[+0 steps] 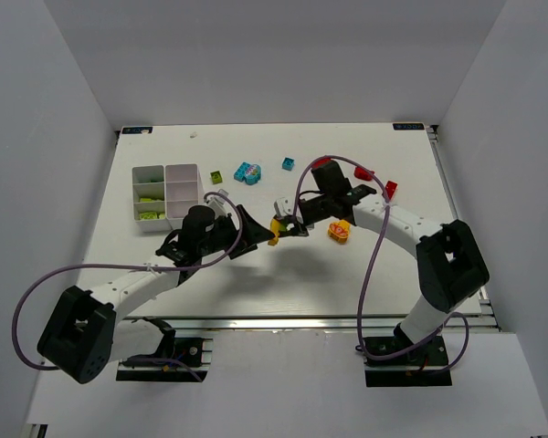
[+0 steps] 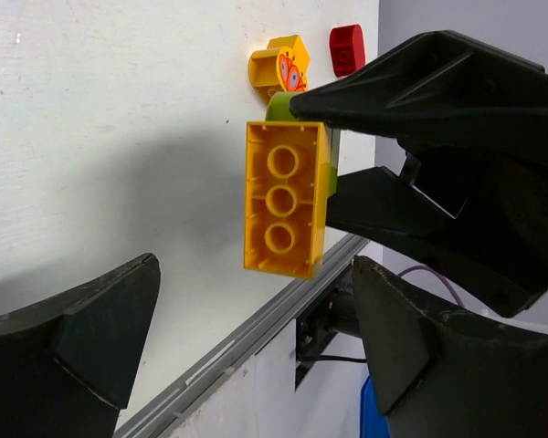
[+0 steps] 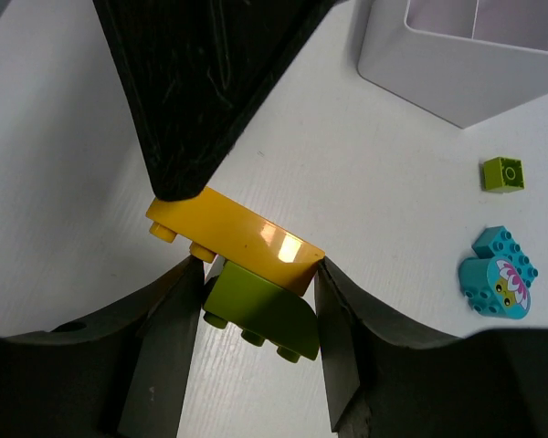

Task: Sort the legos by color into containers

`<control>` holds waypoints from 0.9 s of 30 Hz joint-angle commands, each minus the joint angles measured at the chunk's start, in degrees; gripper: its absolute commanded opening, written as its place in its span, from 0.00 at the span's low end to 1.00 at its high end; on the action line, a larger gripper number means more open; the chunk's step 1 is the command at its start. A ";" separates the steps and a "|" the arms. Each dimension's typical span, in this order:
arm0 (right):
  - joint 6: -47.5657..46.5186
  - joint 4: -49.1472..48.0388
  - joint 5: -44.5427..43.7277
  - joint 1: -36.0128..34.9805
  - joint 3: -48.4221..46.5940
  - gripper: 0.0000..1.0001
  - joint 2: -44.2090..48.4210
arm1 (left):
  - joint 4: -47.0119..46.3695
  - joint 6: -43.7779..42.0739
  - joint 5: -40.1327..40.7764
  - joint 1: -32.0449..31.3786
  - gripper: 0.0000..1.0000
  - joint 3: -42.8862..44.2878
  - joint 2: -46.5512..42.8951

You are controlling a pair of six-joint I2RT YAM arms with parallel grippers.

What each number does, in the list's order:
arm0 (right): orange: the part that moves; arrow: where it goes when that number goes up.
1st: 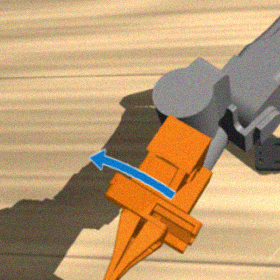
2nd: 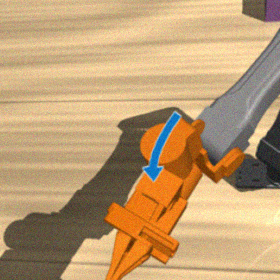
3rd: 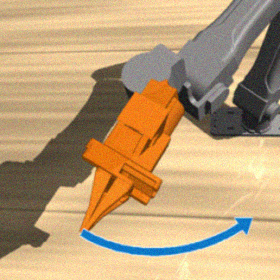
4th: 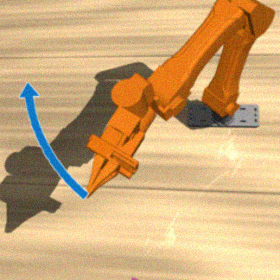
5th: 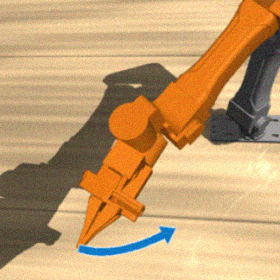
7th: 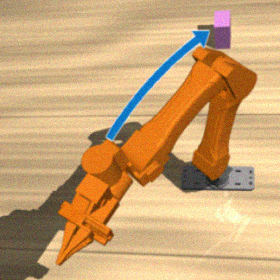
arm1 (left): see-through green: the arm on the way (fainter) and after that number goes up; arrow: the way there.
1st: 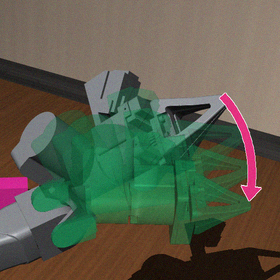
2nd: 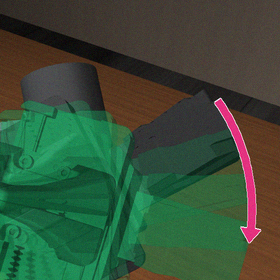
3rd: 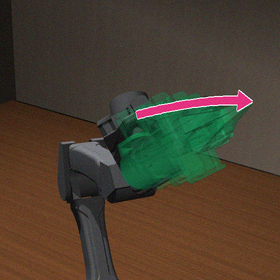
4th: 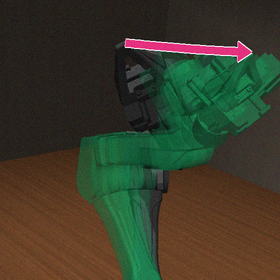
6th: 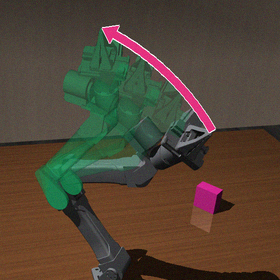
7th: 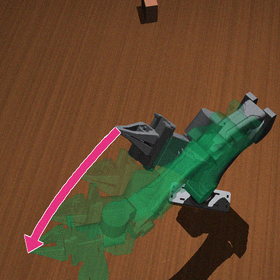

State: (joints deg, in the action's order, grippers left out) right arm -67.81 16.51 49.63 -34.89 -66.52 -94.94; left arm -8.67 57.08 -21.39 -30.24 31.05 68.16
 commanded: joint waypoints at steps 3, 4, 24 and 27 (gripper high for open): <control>1.89 -1.48 3.19 -1.05 0.78 0.37 3.44 | -6.00 1.19 -0.32 -0.70 0.93 1.12 0.04; 2.68 -2.01 3.28 -1.23 0.87 0.37 3.70 | -7.58 1.71 -0.41 -0.79 0.91 0.95 0.22; 12.00 -10.71 2.41 -1.84 2.18 0.40 5.02 | -16.29 5.41 -6.65 -1.23 0.57 -1.78 1.80; 12.17 -10.80 2.32 -1.93 2.19 0.41 5.02 | -17.00 5.76 -7.00 -1.23 0.48 -2.13 2.06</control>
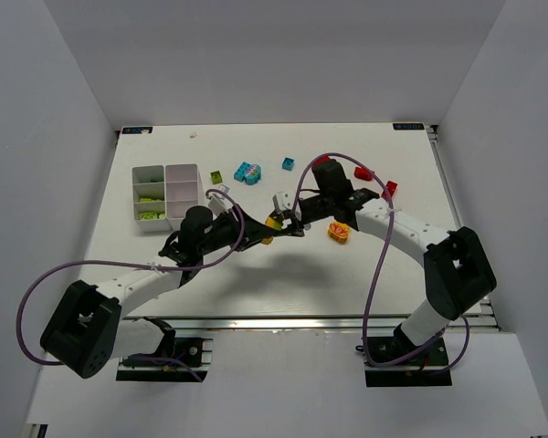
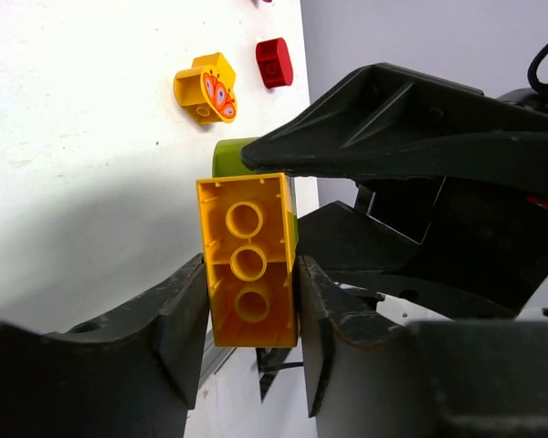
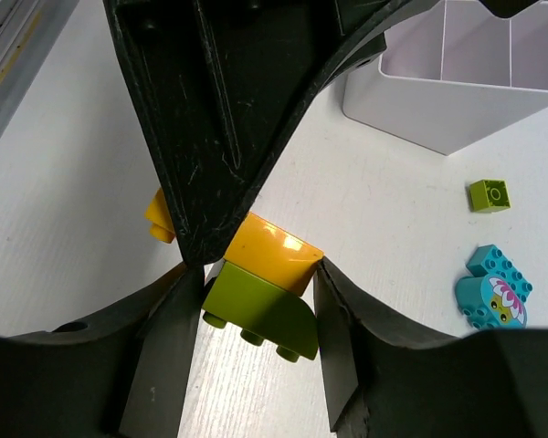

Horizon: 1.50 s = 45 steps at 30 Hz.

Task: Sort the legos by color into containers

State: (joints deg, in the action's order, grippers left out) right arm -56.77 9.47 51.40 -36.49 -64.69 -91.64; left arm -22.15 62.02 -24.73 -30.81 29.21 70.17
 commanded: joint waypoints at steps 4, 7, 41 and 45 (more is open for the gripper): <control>1.67 -4.29 -0.07 -0.34 0.44 0.47 1.72 | -4.30 1.09 -4.36 -0.66 0.35 -0.38 0.40; 2.28 -4.64 -0.94 -0.25 0.44 0.74 1.81 | -4.74 1.00 -4.62 -0.66 0.24 -0.38 0.49; -17.65 50.36 12.59 -1.04 -28.55 0.89 -15.14 | 26.99 -45.93 7.24 -1.62 0.00 2.25 -20.95; -19.25 53.28 12.32 -1.92 -31.20 0.86 -17.96 | 27.25 -47.16 7.24 -1.89 0.00 3.22 -20.34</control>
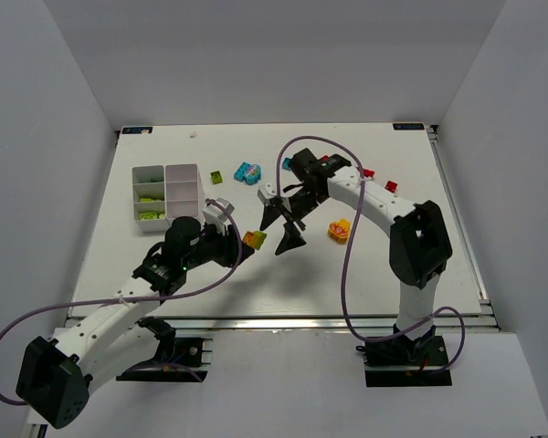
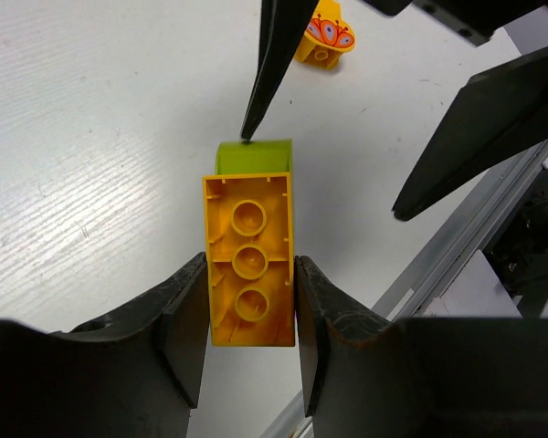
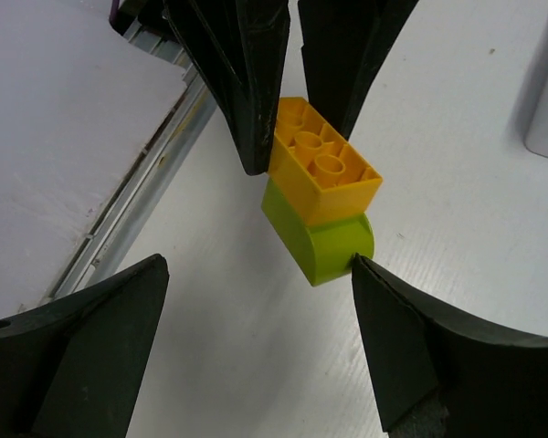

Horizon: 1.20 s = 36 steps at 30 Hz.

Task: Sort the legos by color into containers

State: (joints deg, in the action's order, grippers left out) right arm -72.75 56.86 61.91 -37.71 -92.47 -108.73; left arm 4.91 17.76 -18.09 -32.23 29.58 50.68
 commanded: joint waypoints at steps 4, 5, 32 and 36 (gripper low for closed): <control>-1.87 4.23 1.72 -1.39 -4.30 0.84 -2.28 | -0.16 -3.52 -0.19 -0.99 0.00 3.38 0.04; -1.35 3.61 1.64 -1.31 -4.39 0.84 -2.80 | -0.25 -3.78 -0.19 -1.26 0.00 3.38 0.30; -4.41 7.11 1.64 -1.48 -10.10 0.37 -9.22 | -0.51 -4.22 0.51 -3.02 0.00 4.96 0.91; -9.67 12.55 0.94 -1.49 -11.33 0.20 -9.75 | 0.97 -4.84 1.12 -3.10 0.00 4.96 0.48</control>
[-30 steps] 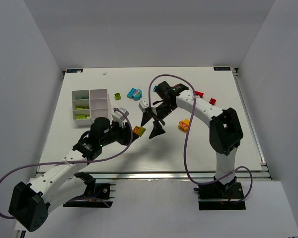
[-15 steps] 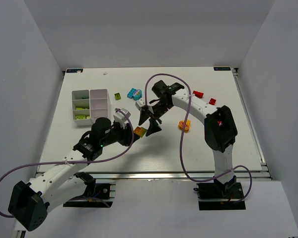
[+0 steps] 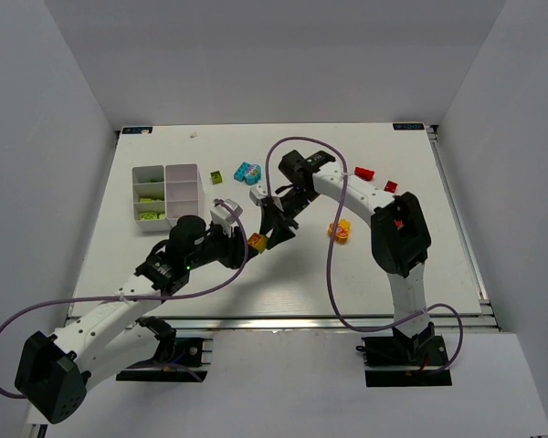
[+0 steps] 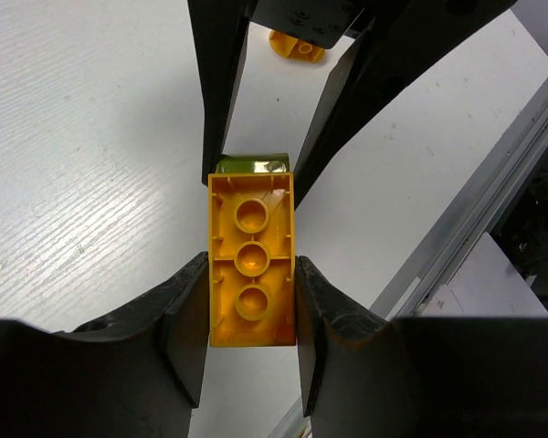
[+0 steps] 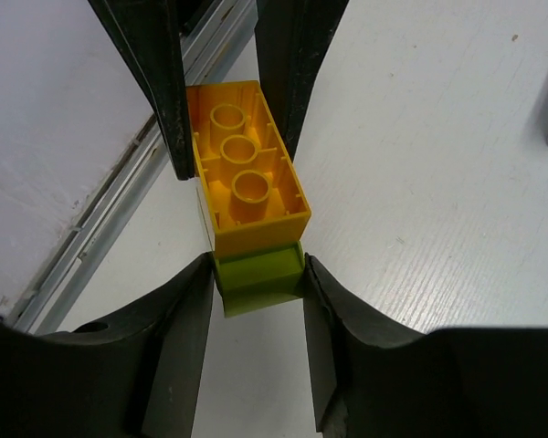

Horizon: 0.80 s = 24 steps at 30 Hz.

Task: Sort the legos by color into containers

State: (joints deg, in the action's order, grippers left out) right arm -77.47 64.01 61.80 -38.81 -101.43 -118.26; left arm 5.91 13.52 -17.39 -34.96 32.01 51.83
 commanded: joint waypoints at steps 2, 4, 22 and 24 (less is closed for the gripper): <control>-6.98 6.91 0.34 -0.39 -1.93 0.10 -0.13 | 1.02 -1.56 1.82 -0.37 0.00 2.62 -1.82; -9.97 8.93 -1.06 -0.30 -0.80 0.06 -0.04 | 1.82 -2.44 2.97 -0.37 0.00 2.80 -3.05; -0.60 -4.75 -5.81 0.40 13.79 0.00 7.77 | 7.87 3.42 26.54 0.94 0.00 7.36 -6.40; 5.10 -10.71 -6.34 1.01 16.24 0.00 10.31 | 12.62 8.07 31.08 4.78 0.00 10.51 -3.77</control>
State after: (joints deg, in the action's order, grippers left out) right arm -80.47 61.76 55.57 -38.76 -87.07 -113.62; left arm 13.45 14.85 0.58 -34.11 37.50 46.48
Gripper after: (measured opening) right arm 0.447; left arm 0.473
